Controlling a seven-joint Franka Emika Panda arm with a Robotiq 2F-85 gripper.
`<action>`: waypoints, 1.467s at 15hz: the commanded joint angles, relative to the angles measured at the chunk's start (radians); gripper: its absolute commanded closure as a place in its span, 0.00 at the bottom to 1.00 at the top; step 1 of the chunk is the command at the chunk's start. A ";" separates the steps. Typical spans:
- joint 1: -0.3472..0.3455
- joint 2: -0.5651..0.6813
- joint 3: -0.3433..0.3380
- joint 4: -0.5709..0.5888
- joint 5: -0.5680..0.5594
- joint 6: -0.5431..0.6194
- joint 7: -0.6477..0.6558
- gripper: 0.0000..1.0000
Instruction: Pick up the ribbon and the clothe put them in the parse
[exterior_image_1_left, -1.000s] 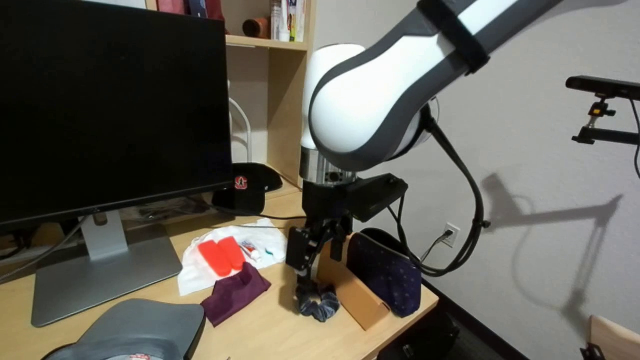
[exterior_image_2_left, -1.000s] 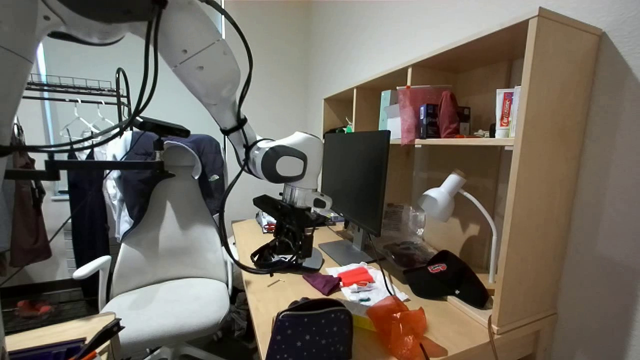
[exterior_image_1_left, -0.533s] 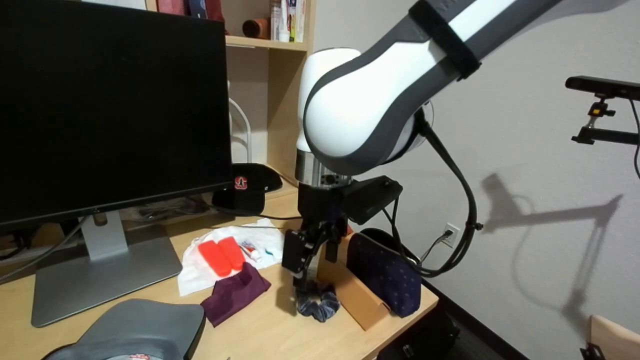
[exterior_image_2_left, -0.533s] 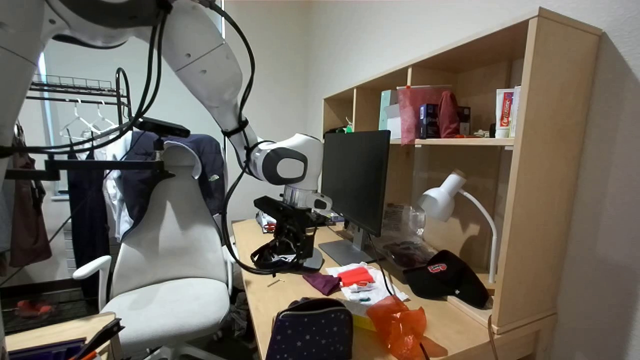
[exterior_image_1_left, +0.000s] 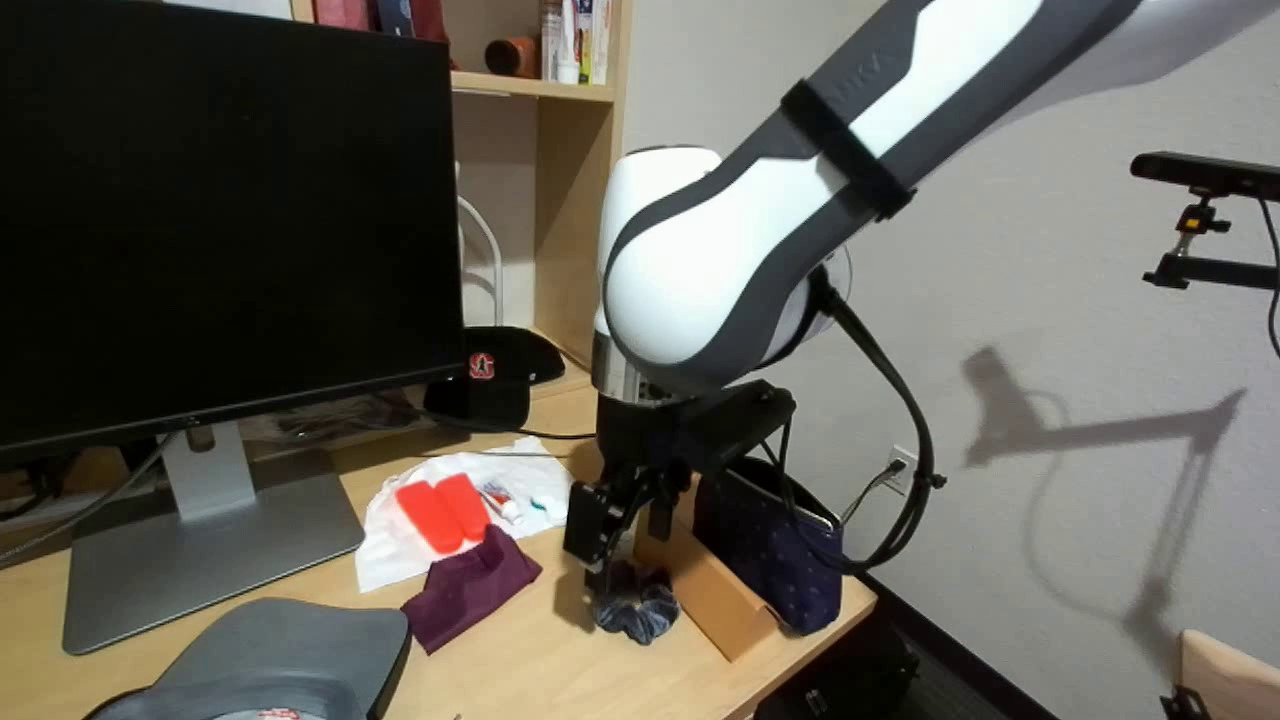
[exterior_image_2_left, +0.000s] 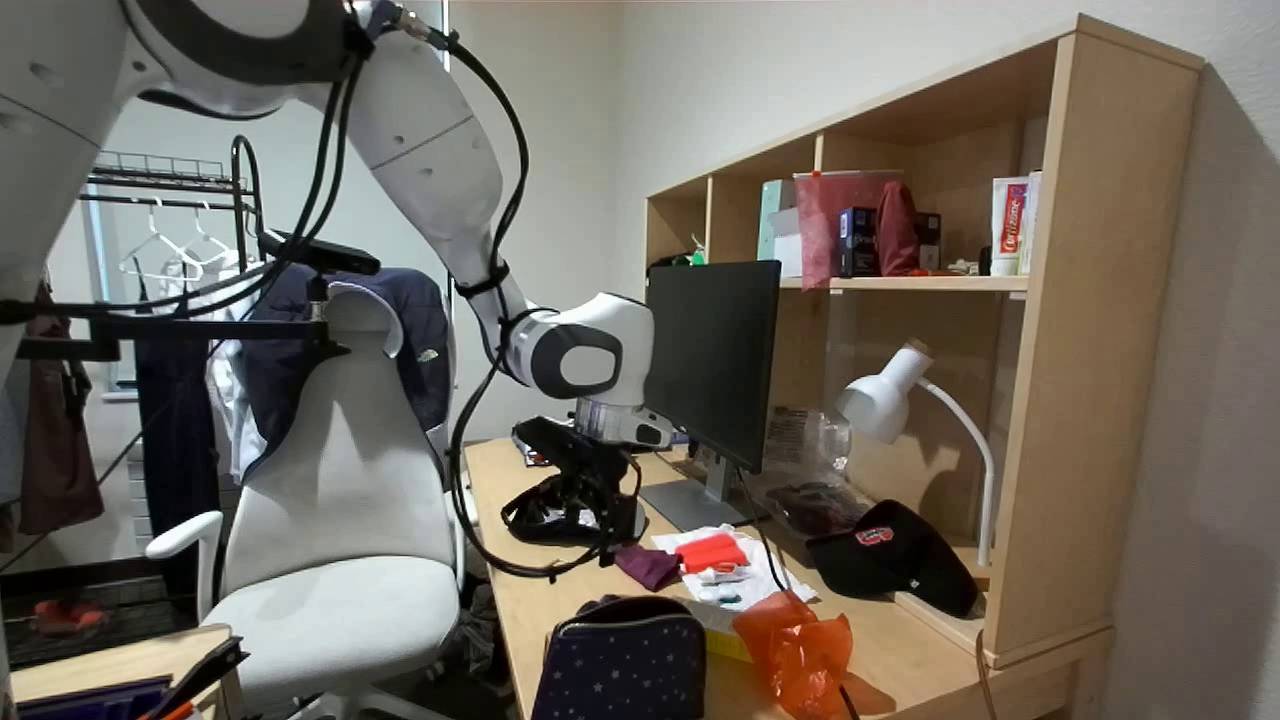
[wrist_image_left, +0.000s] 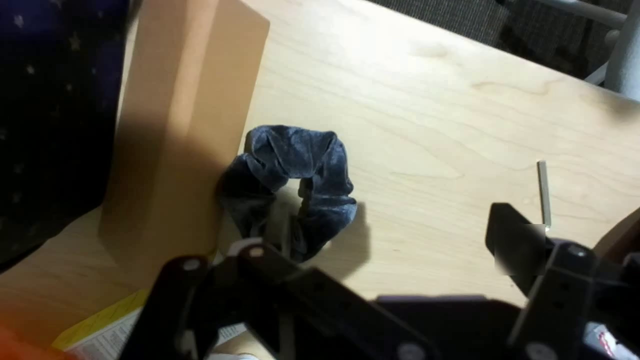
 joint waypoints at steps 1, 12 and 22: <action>-0.014 0.092 0.009 0.042 0.026 0.083 0.010 0.00; -0.015 0.272 0.019 0.106 0.072 0.221 0.087 0.25; -0.010 0.235 0.010 0.102 0.060 0.212 0.118 0.85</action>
